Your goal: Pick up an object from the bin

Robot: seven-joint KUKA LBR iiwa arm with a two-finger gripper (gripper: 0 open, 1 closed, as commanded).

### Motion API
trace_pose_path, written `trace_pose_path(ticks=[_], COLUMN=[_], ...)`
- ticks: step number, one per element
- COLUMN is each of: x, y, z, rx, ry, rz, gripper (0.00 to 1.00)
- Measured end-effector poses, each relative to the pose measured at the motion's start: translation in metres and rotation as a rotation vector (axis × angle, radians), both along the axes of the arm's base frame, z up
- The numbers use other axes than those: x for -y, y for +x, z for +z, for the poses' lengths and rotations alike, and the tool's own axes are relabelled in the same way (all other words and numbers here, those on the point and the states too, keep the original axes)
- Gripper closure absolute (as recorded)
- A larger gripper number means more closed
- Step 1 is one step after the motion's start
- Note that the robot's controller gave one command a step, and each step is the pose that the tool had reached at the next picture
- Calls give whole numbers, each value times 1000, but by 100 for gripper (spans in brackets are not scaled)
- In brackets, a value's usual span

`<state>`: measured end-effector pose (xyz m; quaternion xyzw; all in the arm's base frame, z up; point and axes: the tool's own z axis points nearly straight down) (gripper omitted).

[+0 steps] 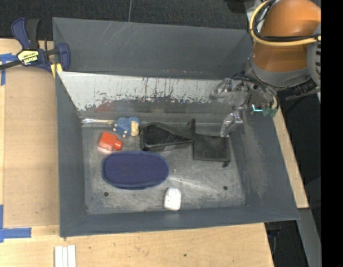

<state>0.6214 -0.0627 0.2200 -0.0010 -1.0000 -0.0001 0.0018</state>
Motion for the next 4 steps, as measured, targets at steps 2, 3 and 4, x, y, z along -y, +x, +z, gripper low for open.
trace_pose_path(ticks=[2,3,4], x=[-59,-43,-50], y=[0,-9,-11], z=[-133,-126,-123], rx=[12,5,4], ry=[-4,0,-1], rz=[589,579,664], gripper=[0,0,0])
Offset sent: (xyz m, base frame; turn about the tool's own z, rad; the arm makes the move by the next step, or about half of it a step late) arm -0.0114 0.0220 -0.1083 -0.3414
